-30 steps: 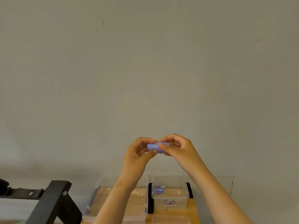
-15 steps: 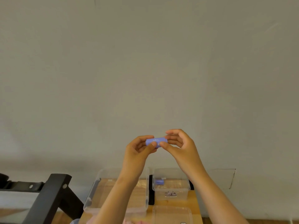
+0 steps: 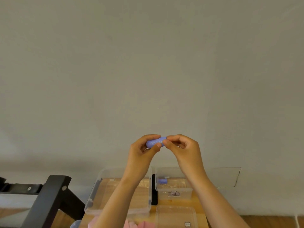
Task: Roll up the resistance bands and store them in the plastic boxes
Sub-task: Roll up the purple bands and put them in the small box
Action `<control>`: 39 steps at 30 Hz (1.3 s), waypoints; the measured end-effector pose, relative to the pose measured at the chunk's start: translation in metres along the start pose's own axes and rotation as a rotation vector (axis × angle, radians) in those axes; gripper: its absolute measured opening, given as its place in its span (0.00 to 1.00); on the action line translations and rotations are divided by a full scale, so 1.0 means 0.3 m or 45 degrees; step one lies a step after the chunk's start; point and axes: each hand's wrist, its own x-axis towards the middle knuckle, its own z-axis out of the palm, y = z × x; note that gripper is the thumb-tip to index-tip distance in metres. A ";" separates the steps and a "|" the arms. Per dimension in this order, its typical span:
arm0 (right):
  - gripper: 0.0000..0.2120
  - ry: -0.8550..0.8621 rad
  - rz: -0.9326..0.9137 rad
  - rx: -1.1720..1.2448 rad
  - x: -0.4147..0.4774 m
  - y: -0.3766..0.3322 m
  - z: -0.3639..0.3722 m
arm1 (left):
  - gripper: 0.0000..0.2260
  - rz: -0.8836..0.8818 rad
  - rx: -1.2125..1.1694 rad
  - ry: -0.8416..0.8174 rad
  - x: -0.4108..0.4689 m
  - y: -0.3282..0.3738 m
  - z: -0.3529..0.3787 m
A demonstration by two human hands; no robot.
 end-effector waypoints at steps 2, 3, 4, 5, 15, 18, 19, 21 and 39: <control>0.03 -0.008 0.019 0.003 0.005 0.006 -0.001 | 0.06 -0.006 -0.009 -0.003 0.005 -0.002 0.003; 0.02 -0.014 0.036 0.014 0.008 0.010 -0.003 | 0.06 -0.008 -0.017 -0.002 0.007 -0.004 0.004; 0.01 -0.020 0.056 0.034 0.011 0.014 -0.006 | 0.06 -0.013 -0.031 0.006 0.009 -0.008 0.005; 0.01 -0.021 0.074 0.059 0.014 0.016 -0.008 | 0.07 -0.026 -0.050 0.020 0.011 -0.011 0.005; 0.09 -0.189 0.240 0.154 0.047 0.047 -0.021 | 0.12 -0.221 -0.170 0.016 0.053 -0.079 0.011; 0.07 -0.145 0.250 0.152 0.068 0.081 -0.022 | 0.12 -0.319 -0.298 -0.132 0.062 -0.116 0.003; 0.06 -0.140 0.255 0.157 0.075 0.095 -0.021 | 0.11 -0.316 -0.312 -0.161 0.066 -0.131 0.001; 0.04 -0.151 0.267 0.151 0.088 0.124 -0.018 | 0.09 -0.296 -0.305 -0.164 0.075 -0.161 -0.001; 0.07 -0.179 0.535 0.015 0.236 0.631 0.014 | 0.08 -0.658 -0.204 -0.054 0.240 -0.636 0.042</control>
